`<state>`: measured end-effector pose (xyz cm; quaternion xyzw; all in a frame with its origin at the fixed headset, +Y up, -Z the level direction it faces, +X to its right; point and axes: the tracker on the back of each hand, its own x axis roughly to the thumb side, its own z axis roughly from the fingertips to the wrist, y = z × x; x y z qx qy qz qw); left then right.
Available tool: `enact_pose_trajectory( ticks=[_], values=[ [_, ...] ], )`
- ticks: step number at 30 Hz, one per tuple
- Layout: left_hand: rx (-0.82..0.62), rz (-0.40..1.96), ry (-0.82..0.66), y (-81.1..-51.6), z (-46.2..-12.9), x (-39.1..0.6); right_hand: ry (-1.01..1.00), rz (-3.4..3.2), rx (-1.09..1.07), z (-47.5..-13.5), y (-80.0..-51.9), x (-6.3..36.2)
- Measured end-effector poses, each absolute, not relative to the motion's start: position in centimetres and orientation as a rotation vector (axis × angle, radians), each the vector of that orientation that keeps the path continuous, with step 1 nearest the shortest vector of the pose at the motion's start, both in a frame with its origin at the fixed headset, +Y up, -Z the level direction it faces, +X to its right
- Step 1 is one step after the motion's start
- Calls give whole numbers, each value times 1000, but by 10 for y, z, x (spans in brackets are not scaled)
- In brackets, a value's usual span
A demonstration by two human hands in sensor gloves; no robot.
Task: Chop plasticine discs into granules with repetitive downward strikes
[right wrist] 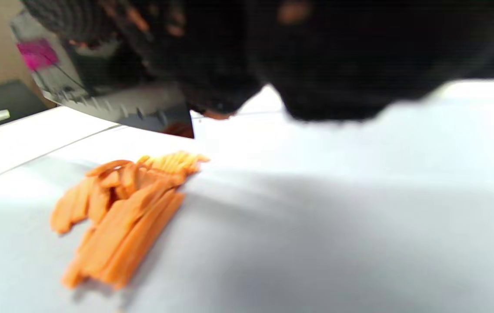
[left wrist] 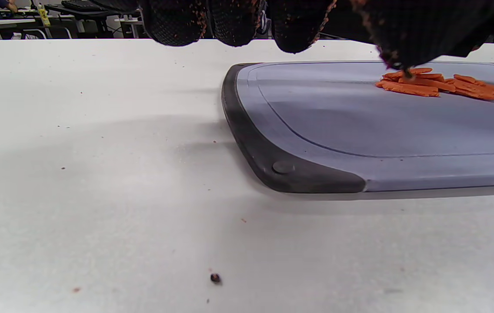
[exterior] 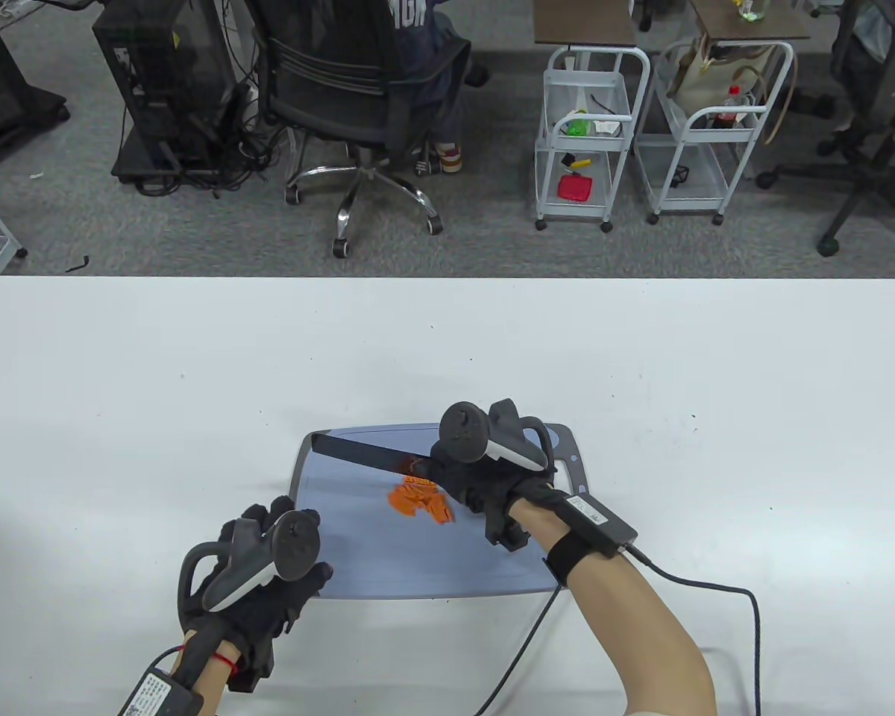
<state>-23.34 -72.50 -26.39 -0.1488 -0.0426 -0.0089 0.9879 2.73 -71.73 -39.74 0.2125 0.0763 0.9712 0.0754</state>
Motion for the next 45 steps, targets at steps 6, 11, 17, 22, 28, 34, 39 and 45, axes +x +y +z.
enact_pose_trajectory(
  ticks=[6, 11, 17, 22, 28, 34, 39, 45],
  values=[
    [-299, -39, -112, -725, -261, -226, 337, 3062, 684, -393, -725, 15],
    [-287, -22, -107, -723, -261, -228, 379, 2922, 630, -397, -743, 16],
    [-292, -32, -113, -724, -260, -227, 256, 2916, 636, -397, -735, 14],
    [-284, -34, -120, -723, -259, -225, 283, 2943, 720, -390, -708, 20],
    [-294, -46, -128, -725, -257, -222, 354, 3076, 778, -393, -722, 6],
    [-246, -38, -110, -712, -256, -223, 261, 2981, 737, -389, -742, 10],
    [-271, -77, -127, -715, -252, -221, 283, 2905, 599, -394, -735, 12],
    [-265, -60, -124, -716, -255, -221, 330, 2946, 746, -390, -711, 18]
  ],
)
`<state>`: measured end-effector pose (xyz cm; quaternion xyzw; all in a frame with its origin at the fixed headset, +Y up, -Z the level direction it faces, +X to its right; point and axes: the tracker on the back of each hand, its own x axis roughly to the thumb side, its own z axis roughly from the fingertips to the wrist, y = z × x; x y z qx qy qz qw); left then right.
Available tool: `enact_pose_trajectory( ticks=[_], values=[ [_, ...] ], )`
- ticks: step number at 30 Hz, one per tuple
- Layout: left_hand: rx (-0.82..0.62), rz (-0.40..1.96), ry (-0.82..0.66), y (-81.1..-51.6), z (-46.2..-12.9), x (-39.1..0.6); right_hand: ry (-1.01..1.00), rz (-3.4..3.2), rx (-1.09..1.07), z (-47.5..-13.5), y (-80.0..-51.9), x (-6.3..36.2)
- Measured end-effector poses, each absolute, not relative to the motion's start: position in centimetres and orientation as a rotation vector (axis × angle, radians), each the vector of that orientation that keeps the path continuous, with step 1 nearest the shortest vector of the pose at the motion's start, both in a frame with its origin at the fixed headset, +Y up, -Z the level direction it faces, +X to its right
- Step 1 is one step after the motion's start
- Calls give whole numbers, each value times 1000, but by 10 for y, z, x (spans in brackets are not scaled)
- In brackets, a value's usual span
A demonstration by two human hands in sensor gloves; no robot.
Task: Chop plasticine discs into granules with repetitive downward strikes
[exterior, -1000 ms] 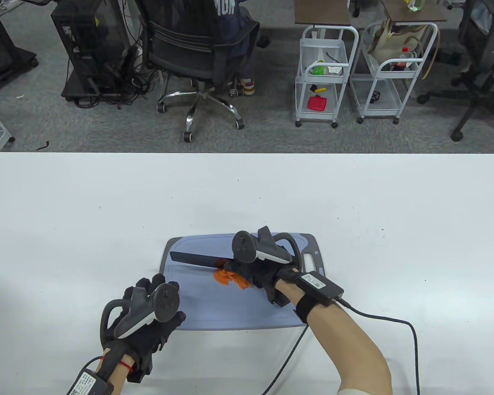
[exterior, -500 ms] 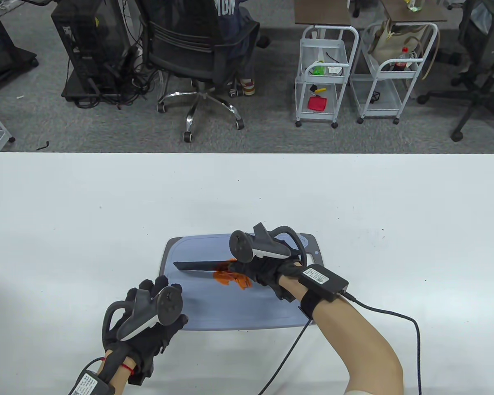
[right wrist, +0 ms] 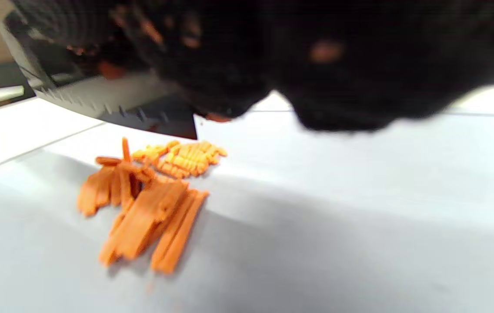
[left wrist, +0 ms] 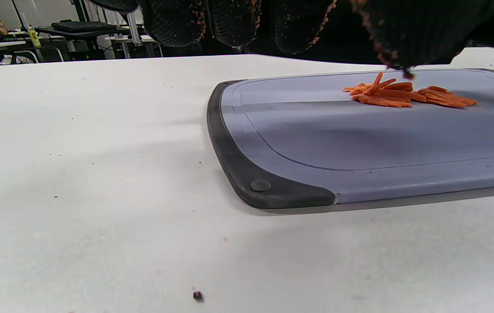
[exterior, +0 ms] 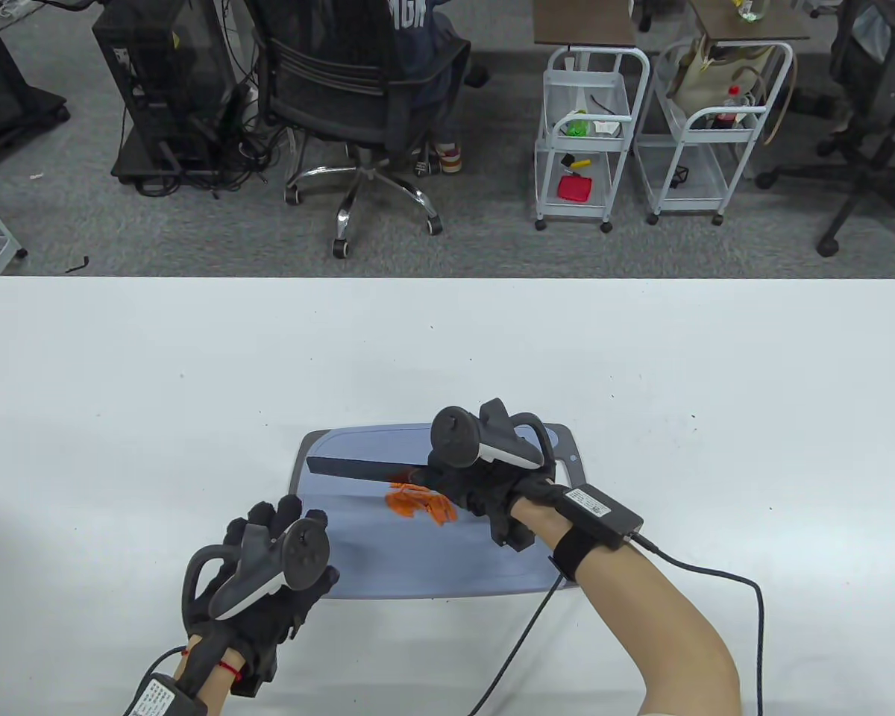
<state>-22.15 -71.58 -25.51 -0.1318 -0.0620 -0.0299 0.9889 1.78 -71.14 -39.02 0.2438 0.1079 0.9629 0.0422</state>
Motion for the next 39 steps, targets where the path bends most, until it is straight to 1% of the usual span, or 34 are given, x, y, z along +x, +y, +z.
enact_pose_trajectory(
  ticks=[3, 4, 5, 6, 7, 8, 9, 10, 11, 14, 16, 17, 19, 21, 24, 26, 27, 28, 30, 31, 33, 35, 37, 38, 39],
  values=[
    [-276, -95, -129, -717, -253, -219, 320, 3128, 792, -385, -716, 9],
    [-269, -90, -134, -716, -252, -219, 266, 3109, 801, -386, -718, 9],
    [-265, -78, -133, -715, -252, -218, 362, 3095, 767, -385, -722, 6],
    [-263, -69, -134, -715, -252, -218, 394, 3090, 763, -385, -728, 5],
    [-260, -55, -134, -714, -253, -217, 337, 3078, 765, -386, -733, 5],
    [-259, -46, -132, -714, -253, -217, 340, 3047, 748, -387, -737, 7],
    [-263, -45, -130, -715, -254, -217, 324, 2966, 696, -387, -744, 12],
    [-267, -49, -128, -715, -254, -217, 286, 2939, 657, -385, -744, 12],
    [-267, -56, -128, -716, -254, -217, 294, 2973, 688, -386, -743, 11],
    [-271, -68, -132, -718, -254, -219, 325, 2946, 655, -387, -739, 12],
    [-266, -50, -129, -717, -254, -222, 234, 2935, 659, -384, -729, 16],
    [-269, -48, -127, -717, -255, -222, 227, 2928, 653, -383, -723, 19],
    [-266, -50, -125, -717, -255, -223, 275, 2971, 645, -381, -712, 23],
    [-273, -60, -128, -717, -255, -221, 323, 3053, 687, -379, -707, 24],
    [-278, -67, -138, -719, -254, -218, 352, 3166, 706, -377, -713, 21],
    [-282, -75, -138, -718, -253, -216, 419, 3093, 707, -378, -731, 19],
    [-276, -83, -140, -717, -253, -215, 341, 3082, 704, -378, -735, 21],
    [-267, -77, -138, -716, -254, -214, 367, 3031, 675, -380, -741, 25],
    [-269, -66, -134, -715, -253, -213, 353, 2959, 598, -382, -745, 26],
    [-266, -65, -139, -715, -253, -213, 326, 2983, 618, -382, -744, 25],
    [-266, -73, -149, -716, -252, -213, 307, 2944, 560, -383, -746, 24],
    [-264, -69, -137, -715, -251, -217, 330, 2838, 532, -384, -749, 28],
    [-250, -59, -132, -713, -251, -220, 270, 2866, 551, -380, -741, 30],
    [-240, -49, -130, -711, -251, -221, 245, 2881, 572, -378, -733, 31],
    [-238, -43, -128, -711, -251, -222, 269, 2891, 583, -376, -725, 31]
  ],
)
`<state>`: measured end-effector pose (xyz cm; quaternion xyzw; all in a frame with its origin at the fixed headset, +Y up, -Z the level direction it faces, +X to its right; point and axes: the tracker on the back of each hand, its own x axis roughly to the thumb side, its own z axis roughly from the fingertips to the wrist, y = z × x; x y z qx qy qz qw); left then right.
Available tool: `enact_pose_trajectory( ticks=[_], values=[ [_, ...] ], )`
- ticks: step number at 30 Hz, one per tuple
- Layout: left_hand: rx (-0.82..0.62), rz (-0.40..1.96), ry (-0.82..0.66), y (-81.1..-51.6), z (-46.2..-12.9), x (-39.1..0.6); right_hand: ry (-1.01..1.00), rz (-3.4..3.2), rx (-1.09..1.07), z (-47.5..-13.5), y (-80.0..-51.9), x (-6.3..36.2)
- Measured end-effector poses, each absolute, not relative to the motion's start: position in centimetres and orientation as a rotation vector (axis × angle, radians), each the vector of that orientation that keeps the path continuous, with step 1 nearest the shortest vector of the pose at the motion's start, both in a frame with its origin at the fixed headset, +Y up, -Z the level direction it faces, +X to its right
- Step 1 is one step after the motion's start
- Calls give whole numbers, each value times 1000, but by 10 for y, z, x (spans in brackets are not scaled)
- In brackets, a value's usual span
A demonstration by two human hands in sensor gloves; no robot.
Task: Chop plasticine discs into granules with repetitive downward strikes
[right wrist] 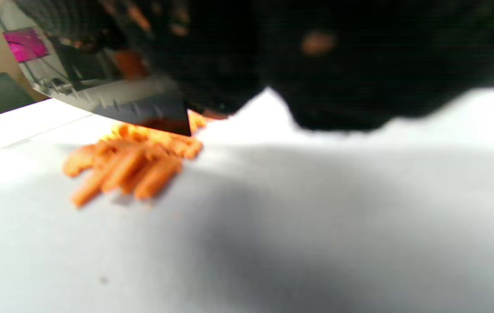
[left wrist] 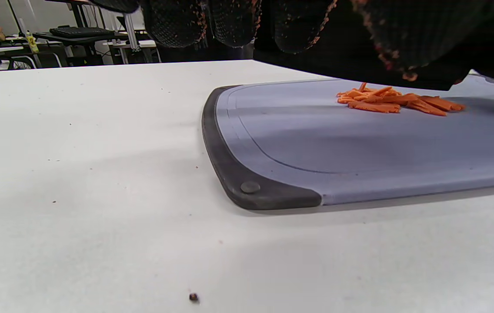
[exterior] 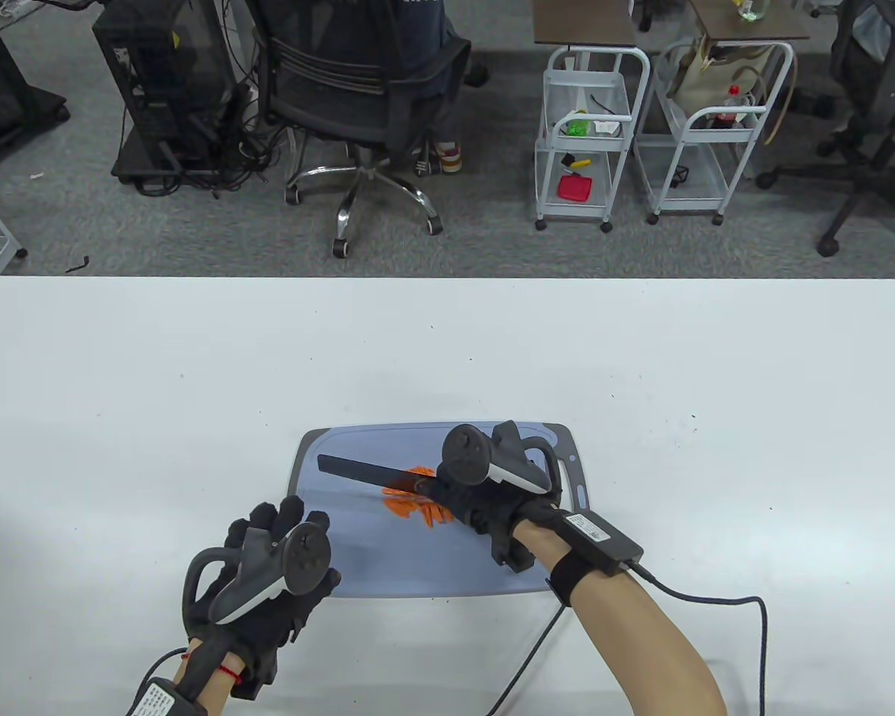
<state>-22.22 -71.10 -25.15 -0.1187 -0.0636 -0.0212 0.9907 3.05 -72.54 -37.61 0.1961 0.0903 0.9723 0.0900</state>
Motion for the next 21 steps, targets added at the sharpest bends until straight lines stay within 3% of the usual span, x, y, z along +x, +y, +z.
enact_pose_trajectory(
  ticks=[4, 8, 12, 15, 17, 21],
  values=[
    [-260, -64, -133, -715, -252, -219, 339, 3076, 623, -375, -710, 25],
    [-268, -71, -144, -716, -251, -216, 482, 3069, 611, -377, -727, 17],
    [-325, 54, -177, -712, -257, -214, 423, 2929, 554, -379, -747, 19],
    [-315, 101, -196, -711, -257, -212, 307, 2975, 623, -377, -746, 5],
    [-284, 26, -178, -713, -254, -214, 389, 2953, 670, -383, -741, -2],
    [-295, -34, -124, -719, -257, -224, 337, 2955, 683, -377, -710, 2]
  ],
)
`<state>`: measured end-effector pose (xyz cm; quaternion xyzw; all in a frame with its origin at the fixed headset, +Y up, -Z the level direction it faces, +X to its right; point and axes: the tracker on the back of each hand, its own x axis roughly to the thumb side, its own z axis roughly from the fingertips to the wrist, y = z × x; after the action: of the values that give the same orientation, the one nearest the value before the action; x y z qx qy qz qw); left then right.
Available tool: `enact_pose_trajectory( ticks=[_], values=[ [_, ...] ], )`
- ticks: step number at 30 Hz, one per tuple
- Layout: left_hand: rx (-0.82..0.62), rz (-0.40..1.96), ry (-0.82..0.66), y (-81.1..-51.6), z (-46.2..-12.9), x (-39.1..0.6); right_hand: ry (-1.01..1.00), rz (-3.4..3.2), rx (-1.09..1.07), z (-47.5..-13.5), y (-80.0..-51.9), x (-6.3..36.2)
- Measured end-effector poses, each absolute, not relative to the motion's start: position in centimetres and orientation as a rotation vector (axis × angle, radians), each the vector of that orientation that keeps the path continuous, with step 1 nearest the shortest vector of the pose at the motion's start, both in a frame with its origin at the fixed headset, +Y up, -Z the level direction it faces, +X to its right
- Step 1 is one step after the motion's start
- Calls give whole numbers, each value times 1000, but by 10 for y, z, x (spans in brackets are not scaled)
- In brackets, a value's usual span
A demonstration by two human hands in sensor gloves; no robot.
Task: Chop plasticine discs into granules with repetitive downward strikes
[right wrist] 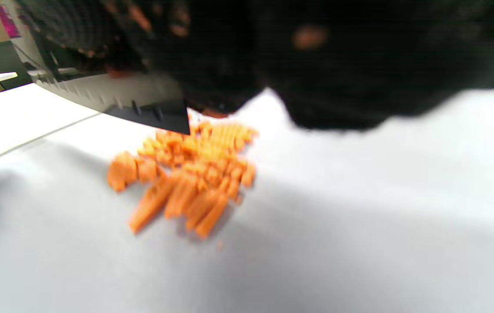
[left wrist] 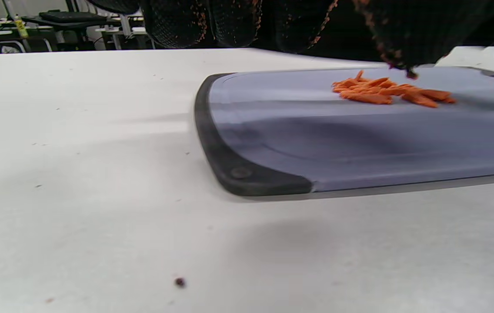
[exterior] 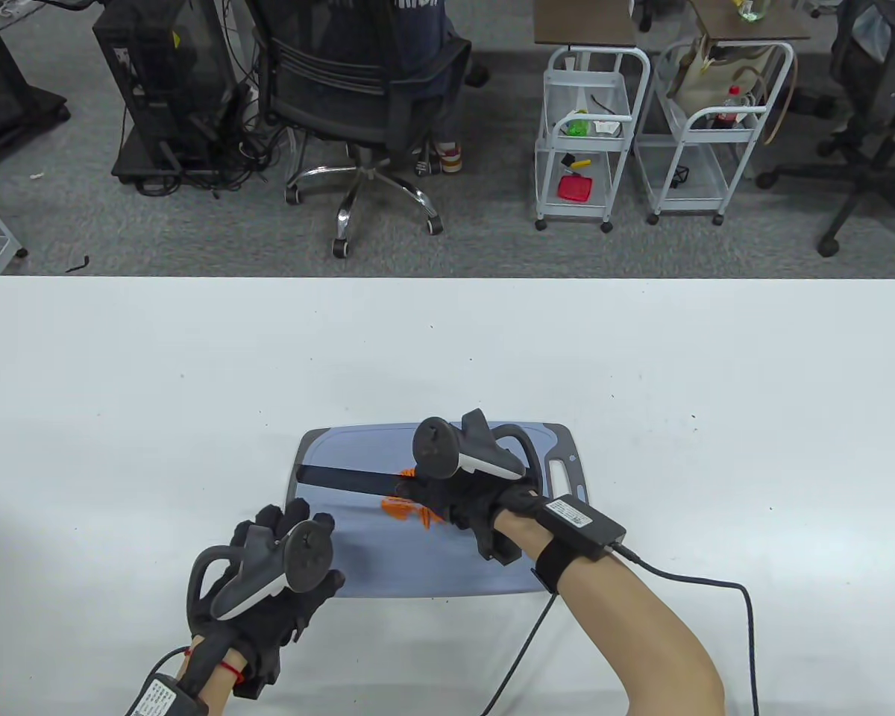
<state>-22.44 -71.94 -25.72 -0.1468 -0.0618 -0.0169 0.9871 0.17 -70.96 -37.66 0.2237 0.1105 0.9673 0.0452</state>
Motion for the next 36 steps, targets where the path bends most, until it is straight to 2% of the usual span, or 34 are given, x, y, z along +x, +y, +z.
enact_pose_trajectory(
  ticks=[2, 4, 9, 11, 13, 16, 19, 22, 26, 29, 32, 35, 36],
  values=[
    [-276, -16, -108, -719, -261, -228, 423, 3100, 670, -372, -702, 9],
    [-277, -21, -105, -719, -261, -229, 469, 3136, 667, -368, -708, 15],
    [-277, -20, -109, -719, -259, -225, 336, 3036, 682, -367, -743, 17],
    [-284, -12, -107, -719, -259, -224, 312, 2971, 617, -367, -747, 17],
    [-284, -11, -109, -720, -259, -222, 284, 3001, 621, -366, -746, 13],
    [-295, -12, -113, -722, -259, -222, 344, 2962, 575, -370, -744, 14],
    [-280, -12, -110, -720, -259, -227, 316, 2929, 558, -368, -731, 23],
    [-274, -14, -101, -719, -259, -229, 392, 3019, 603, -362, -723, 27],
    [-273, -26, -110, -718, -258, -227, 319, 3087, 644, -357, -731, 25],
    [-284, -23, -117, -721, -258, -223, 311, 2984, 601, -359, -747, 20],
    [-313, -21, -134, -725, -259, -217, 308, 3019, 572, -360, -746, 8],
    [-324, -27, -137, -727, -258, -216, 446, 2963, 500, -366, -740, 9],
    [-317, -28, -138, -726, -258, -218, 407, 2985, 511, -365, -735, 11]
  ],
)
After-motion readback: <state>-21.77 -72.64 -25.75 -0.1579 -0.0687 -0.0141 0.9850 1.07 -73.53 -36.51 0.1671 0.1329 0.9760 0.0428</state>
